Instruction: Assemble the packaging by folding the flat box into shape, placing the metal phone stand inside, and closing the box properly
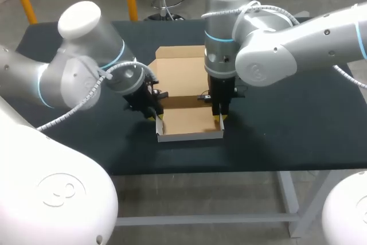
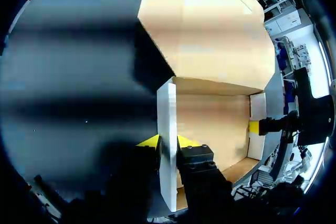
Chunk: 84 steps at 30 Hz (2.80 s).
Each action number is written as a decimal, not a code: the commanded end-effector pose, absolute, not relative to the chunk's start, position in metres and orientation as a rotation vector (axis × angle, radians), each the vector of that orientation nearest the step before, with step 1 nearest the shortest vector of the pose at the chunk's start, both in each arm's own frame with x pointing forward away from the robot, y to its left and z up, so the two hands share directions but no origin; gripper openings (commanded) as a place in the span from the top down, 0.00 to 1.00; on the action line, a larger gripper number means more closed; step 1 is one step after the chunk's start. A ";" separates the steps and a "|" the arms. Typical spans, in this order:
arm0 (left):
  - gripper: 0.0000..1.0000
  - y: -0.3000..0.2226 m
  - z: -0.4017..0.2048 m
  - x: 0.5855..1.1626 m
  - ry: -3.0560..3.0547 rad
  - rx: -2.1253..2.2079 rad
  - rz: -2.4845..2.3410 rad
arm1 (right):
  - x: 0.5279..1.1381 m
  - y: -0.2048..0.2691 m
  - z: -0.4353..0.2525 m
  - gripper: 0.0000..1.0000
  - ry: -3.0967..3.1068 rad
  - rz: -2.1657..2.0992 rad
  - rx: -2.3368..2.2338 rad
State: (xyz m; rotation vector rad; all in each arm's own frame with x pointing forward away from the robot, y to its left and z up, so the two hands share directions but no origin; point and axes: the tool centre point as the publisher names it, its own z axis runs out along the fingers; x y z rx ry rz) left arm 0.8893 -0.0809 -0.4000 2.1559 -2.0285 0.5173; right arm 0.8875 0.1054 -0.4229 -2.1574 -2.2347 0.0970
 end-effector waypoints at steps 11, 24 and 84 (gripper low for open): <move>0.86 -0.088 -0.406 0.889 -2.165 2.337 0.173 | 0.888 0.108 -0.425 1.00 -2.234 0.106 -2.154; 0.88 -0.089 -0.412 0.887 -2.179 2.335 0.069 | 0.888 0.108 -0.425 1.00 -2.234 0.106 -2.154; 1.00 -0.055 -0.398 0.894 -2.299 2.313 0.116 | 0.851 0.087 -0.347 0.00 -2.667 -0.585 -1.141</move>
